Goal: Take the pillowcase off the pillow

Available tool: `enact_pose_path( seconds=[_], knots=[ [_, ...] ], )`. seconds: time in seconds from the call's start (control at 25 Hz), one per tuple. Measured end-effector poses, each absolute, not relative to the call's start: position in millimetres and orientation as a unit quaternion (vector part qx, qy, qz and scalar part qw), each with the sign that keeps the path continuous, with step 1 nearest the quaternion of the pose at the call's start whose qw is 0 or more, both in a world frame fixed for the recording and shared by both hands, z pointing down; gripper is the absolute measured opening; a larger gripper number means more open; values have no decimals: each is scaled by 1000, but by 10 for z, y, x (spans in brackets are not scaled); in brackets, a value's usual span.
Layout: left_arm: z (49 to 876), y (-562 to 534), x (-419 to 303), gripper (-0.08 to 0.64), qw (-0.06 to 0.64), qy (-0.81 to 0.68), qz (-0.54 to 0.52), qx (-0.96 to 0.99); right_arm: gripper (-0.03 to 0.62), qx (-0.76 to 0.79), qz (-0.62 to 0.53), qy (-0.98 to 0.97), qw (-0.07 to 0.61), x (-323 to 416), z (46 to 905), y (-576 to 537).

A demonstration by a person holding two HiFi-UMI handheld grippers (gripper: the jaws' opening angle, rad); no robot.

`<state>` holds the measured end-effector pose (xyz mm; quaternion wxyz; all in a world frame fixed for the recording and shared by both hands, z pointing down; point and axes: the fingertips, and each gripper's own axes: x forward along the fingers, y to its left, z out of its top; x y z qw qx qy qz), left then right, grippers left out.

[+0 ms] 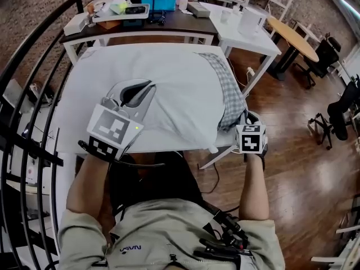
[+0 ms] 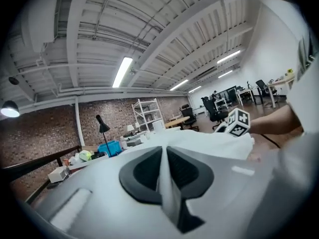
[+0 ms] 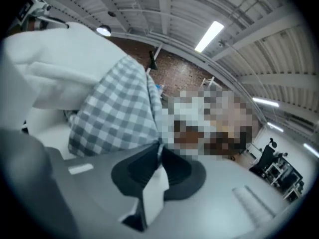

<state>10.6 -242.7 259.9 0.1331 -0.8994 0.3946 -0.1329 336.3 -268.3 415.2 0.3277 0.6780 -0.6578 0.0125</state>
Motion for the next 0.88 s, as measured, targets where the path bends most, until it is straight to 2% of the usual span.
enact_pose_path(
  seconds=[0.08, 0.12, 0.2, 0.24, 0.32, 0.44, 0.6, 0.8, 0.88],
  knots=[
    [2735, -2304, 165, 55, 130, 371, -152, -907, 34, 660, 32, -664, 350, 3333, 4287, -2715],
    [2758, -2230, 189, 84, 130, 360, -152, -911, 62, 657, 38, -669, 345, 3339, 4286, -2710],
    [2626, -2084, 205, 157, 138, 343, -123, -921, 142, 664, 40, -684, 299, 3370, 4078, -2682],
    [2487, -2034, 196, 164, 147, 340, -99, -924, 160, 670, 36, -694, 261, 3375, 3884, -2677],
    [2193, -2037, 157, 160, 165, 348, -60, -921, 167, 673, 24, -717, 180, 3336, 3422, -2715],
    [2040, -2412, 138, 167, 167, 395, -80, -900, 167, 649, 15, -755, 90, 3134, 2885, -2931],
    [2419, -3197, 399, 283, 137, 392, -154, -896, 179, 607, 31, -791, 71, 2711, 2737, -3371],
    [2825, -3534, 516, 271, 72, 415, -199, -885, 184, 569, 69, -814, 91, 2264, 2864, -3870],
    [2950, -3559, 534, 172, 72, 410, -211, -885, 184, 558, 91, -815, 129, 2152, 3043, -4028]
  ],
)
